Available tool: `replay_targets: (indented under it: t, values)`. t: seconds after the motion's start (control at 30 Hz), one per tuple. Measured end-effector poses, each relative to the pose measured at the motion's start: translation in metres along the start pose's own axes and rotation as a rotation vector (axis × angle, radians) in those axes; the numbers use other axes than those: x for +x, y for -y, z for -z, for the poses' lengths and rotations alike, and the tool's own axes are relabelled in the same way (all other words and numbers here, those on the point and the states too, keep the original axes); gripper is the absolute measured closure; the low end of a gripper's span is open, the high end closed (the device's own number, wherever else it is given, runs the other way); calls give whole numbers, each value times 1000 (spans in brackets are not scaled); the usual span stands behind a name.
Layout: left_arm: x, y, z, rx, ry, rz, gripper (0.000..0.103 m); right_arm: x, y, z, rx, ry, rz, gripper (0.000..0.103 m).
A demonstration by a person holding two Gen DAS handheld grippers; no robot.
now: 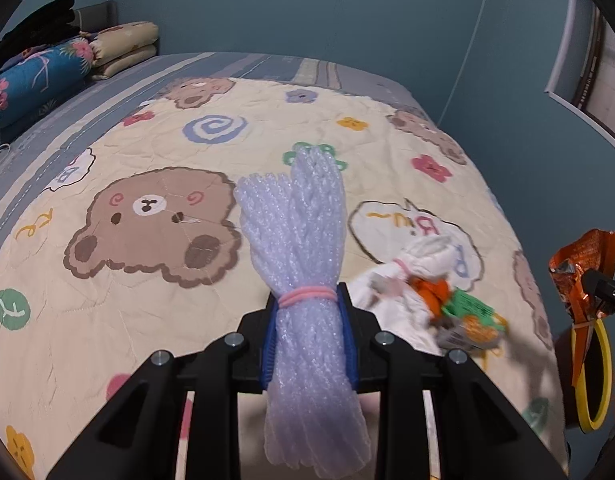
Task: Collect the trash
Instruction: 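Grasp the lavender mesh net with the left tool while the right tool grasps the orange wrapper, then carry the lavender net and orange wrapper to the yellow bin and release both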
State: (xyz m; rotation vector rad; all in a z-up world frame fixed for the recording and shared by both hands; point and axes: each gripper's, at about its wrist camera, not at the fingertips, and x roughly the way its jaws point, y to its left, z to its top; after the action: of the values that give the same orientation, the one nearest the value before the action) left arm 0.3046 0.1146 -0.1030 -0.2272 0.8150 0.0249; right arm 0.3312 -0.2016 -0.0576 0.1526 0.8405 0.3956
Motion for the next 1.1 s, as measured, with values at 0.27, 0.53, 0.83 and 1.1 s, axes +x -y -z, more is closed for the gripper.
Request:
replay_targets:
  t: [0.27, 0.53, 0.83, 1.1]
  values:
    - [-34, 33, 5, 34, 39, 57, 78, -47, -1, 12, 18, 19, -42, 81]
    - [-63, 79, 7, 87, 72, 114, 78, -99, 7, 21, 20, 75, -44, 81]
    - [-96, 133, 6, 143, 103, 201, 78, -151, 30, 27, 49, 145, -16, 81]
    - [-113, 182, 6, 195, 102, 265, 78, -188, 57, 31, 80, 183, 39, 81]
